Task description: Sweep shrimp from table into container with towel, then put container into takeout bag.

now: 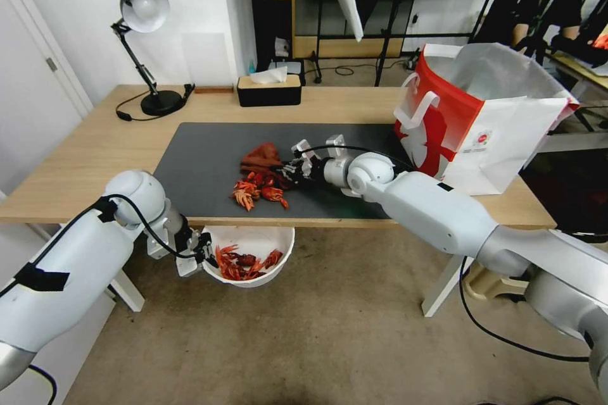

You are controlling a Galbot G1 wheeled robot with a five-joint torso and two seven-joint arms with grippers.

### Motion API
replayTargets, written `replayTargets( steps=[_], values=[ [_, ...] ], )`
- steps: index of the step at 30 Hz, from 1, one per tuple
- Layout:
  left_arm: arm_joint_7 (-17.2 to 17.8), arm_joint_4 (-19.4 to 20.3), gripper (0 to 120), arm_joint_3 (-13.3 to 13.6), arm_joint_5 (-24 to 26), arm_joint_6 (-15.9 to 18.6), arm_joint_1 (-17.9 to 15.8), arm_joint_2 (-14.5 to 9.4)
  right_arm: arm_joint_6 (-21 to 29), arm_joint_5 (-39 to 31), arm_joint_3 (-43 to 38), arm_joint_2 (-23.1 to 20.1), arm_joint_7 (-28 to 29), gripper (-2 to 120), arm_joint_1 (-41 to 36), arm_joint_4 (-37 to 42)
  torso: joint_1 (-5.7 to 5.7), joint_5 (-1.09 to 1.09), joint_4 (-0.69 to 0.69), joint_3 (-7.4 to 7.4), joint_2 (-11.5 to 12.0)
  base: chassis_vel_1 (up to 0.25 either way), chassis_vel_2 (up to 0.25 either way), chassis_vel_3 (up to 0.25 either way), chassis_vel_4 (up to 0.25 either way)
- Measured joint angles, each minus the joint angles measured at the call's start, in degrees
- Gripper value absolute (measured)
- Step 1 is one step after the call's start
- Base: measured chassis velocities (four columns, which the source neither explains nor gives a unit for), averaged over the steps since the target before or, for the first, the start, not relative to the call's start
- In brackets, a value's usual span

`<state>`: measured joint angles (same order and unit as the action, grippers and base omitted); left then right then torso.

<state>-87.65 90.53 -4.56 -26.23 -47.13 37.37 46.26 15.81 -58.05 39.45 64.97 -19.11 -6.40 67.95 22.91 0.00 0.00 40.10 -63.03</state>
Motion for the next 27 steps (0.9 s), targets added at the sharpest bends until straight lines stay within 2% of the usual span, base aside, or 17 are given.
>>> replayTargets(
  steps=[27],
  values=[
    [0.00, -1.39, 0, -0.27, 0.49, 0.00, -0.36, -0.09, -0.05, -1.12, 3.30, -3.43, -0.20, 8, -0.65, 8.37, 0.00, 0.00, 0.00, 0.00, 0.01, 0.000, 0.000, 0.000, 0.000]
  ],
)
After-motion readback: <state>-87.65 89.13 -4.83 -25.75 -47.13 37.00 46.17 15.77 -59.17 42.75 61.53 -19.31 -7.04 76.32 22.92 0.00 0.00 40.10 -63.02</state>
